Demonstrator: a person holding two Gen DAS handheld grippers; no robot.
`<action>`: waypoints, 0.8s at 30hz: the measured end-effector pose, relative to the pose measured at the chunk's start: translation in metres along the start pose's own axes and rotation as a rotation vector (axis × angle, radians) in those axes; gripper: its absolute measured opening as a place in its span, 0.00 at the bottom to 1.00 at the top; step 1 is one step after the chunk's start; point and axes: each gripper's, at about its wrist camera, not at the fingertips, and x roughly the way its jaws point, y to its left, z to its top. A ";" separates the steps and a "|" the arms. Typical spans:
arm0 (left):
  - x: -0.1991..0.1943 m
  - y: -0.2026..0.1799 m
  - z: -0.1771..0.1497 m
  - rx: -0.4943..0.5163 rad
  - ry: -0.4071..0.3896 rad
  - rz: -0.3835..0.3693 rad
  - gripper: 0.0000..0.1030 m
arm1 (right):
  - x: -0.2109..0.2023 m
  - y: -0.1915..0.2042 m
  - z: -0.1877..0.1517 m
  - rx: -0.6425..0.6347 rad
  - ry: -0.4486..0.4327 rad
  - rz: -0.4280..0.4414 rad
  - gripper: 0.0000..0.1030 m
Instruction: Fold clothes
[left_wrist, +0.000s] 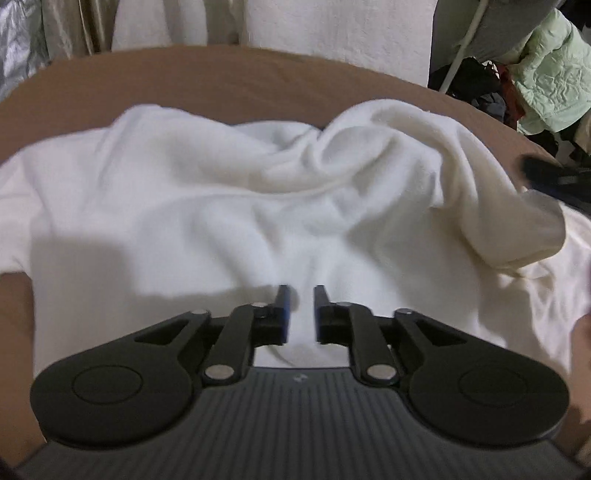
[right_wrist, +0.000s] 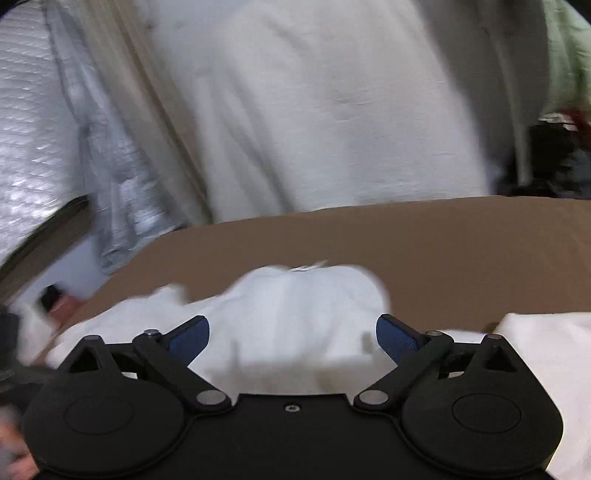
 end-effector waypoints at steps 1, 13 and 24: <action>0.000 0.000 0.001 -0.002 0.001 0.000 0.16 | 0.009 -0.002 -0.004 0.003 0.007 -0.013 0.96; -0.032 0.023 0.036 -0.119 -0.114 0.028 0.51 | 0.016 0.057 -0.045 -0.380 -0.090 0.023 0.30; -0.003 -0.031 0.054 -0.034 -0.113 0.018 0.88 | 0.010 0.110 -0.096 -0.706 0.274 0.311 0.27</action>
